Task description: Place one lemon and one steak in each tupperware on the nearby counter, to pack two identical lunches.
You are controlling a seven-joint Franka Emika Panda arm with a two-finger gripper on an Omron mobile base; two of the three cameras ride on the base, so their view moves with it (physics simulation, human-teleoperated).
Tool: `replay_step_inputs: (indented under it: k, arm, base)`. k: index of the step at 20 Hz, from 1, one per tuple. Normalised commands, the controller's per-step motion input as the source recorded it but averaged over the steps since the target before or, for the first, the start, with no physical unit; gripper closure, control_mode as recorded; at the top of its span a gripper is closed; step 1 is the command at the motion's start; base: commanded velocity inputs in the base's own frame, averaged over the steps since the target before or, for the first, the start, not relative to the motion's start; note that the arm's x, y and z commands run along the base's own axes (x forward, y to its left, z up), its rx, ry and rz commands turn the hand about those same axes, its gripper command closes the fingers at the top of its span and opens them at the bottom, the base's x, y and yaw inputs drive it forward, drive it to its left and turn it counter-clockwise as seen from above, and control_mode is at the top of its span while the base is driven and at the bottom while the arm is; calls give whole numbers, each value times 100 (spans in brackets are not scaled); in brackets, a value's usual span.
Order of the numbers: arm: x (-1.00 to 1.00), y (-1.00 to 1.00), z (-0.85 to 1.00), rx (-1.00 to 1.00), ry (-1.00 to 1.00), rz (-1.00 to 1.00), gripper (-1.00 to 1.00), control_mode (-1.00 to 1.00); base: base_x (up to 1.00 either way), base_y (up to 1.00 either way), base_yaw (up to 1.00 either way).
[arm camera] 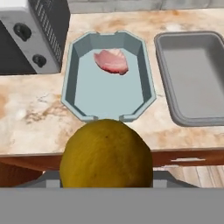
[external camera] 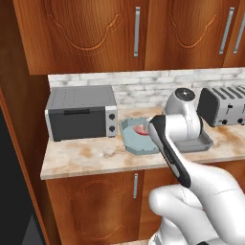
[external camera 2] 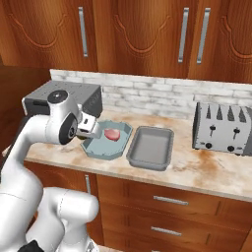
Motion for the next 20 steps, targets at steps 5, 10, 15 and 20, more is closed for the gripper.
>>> replay_step_inputs:
  k: [5,10,15,20]
  arm:
    - [67,-5,-54,0,4,0,100,-100]
    - [67,-5,-50,0,4,0,100,-100]
    - [62,0,-42,0,5,0,100,-100]
    - [54,0,-29,0,7,0,100,-100]
  base:
    - [0,0,0]
    - [0,0,0]
    - [0,0,0]
    - [0,0,0]
